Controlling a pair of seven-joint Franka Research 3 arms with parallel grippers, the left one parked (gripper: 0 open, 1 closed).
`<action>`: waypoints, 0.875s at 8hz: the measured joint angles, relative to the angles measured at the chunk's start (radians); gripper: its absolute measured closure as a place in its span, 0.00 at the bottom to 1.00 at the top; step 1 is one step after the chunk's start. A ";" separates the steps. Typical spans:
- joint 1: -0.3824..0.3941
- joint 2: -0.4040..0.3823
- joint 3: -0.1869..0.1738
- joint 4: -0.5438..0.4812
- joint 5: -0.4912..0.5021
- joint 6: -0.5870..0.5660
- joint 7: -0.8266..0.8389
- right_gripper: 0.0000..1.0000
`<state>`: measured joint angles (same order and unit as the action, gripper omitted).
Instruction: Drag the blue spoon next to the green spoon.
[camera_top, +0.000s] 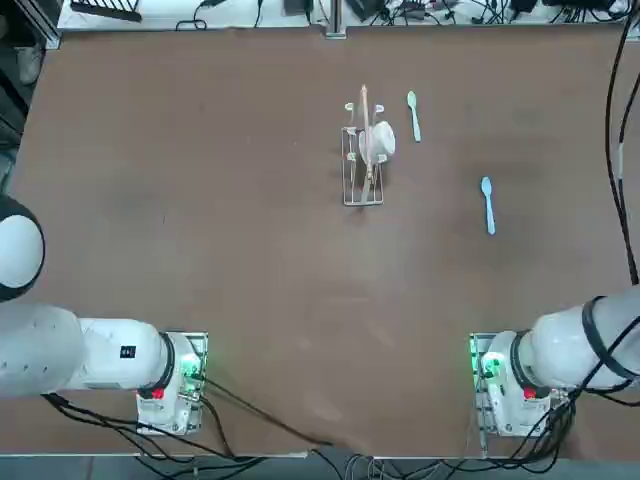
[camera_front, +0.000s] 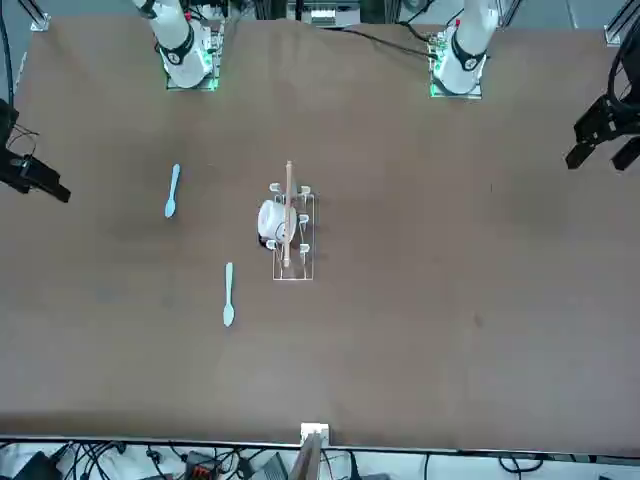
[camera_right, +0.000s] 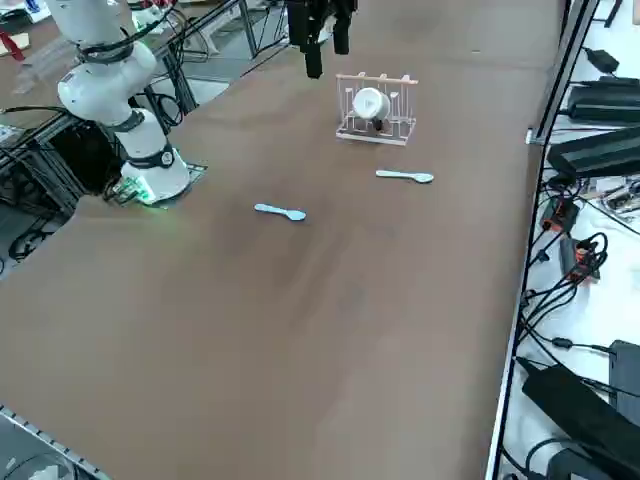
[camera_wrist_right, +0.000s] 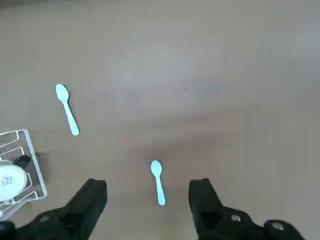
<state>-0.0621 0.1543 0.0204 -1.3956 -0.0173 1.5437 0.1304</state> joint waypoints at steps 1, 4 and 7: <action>0.000 0.000 0.000 0.000 0.000 -0.012 0.000 0.00; 0.000 0.013 0.000 -0.003 0.001 -0.057 0.000 0.00; 0.008 0.057 0.006 -0.133 0.002 -0.054 -0.002 0.00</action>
<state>-0.0541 0.2116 0.0260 -1.5284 -0.0158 1.4899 0.1283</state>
